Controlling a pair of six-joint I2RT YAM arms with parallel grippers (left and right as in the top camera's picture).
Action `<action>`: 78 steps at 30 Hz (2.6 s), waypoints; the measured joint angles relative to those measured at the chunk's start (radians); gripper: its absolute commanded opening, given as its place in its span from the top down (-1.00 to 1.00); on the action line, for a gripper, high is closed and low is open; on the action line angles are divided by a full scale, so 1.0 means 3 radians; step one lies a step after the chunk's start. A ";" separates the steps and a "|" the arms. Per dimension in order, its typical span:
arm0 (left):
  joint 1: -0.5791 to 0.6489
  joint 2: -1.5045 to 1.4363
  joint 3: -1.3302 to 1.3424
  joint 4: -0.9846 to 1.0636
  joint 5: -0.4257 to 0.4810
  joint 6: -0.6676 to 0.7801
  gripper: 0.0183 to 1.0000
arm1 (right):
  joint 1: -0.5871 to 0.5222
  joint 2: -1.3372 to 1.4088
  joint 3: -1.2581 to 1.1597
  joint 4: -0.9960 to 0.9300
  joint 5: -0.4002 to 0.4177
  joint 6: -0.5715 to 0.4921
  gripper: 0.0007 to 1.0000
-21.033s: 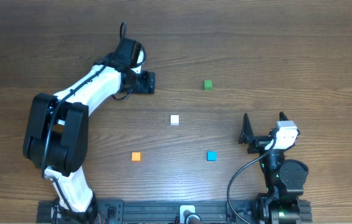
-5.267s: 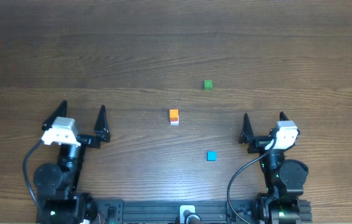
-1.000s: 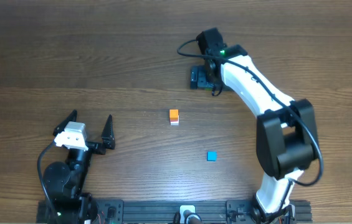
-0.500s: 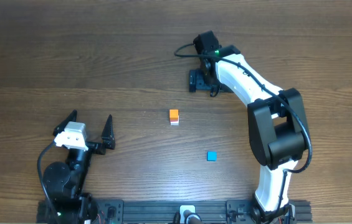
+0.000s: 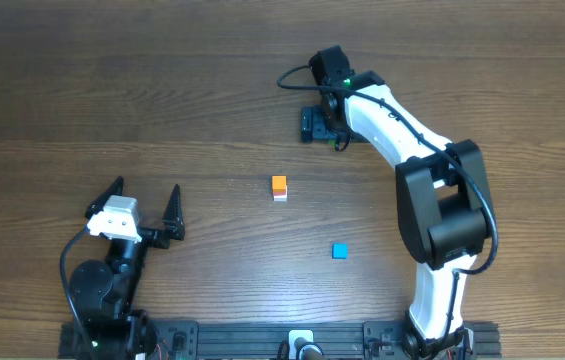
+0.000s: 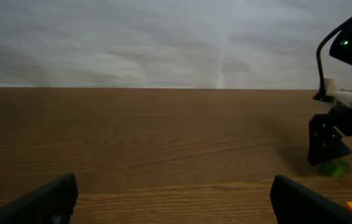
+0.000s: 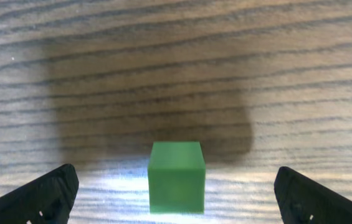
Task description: Stack Cubes
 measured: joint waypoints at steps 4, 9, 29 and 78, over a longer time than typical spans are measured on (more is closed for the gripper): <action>0.0000 0.0000 0.0000 0.0000 0.0000 0.0000 -1.00 | 0.0000 0.0062 0.0033 -0.0001 0.0001 -0.0009 -0.82; 0.0000 0.0000 0.0000 -0.0001 0.0000 0.0000 -1.00 | -0.0003 0.0067 0.0034 -0.0017 0.0009 -0.0022 -0.48; 0.0000 0.0000 0.0000 -0.0001 0.0000 0.0000 -1.00 | -0.0003 0.0126 0.0042 -0.0048 0.0014 -0.0015 0.11; 0.0000 0.0000 0.0000 0.0000 0.0000 0.0000 -1.00 | 0.1286 -0.0451 0.0895 -0.1546 0.0022 0.0392 0.98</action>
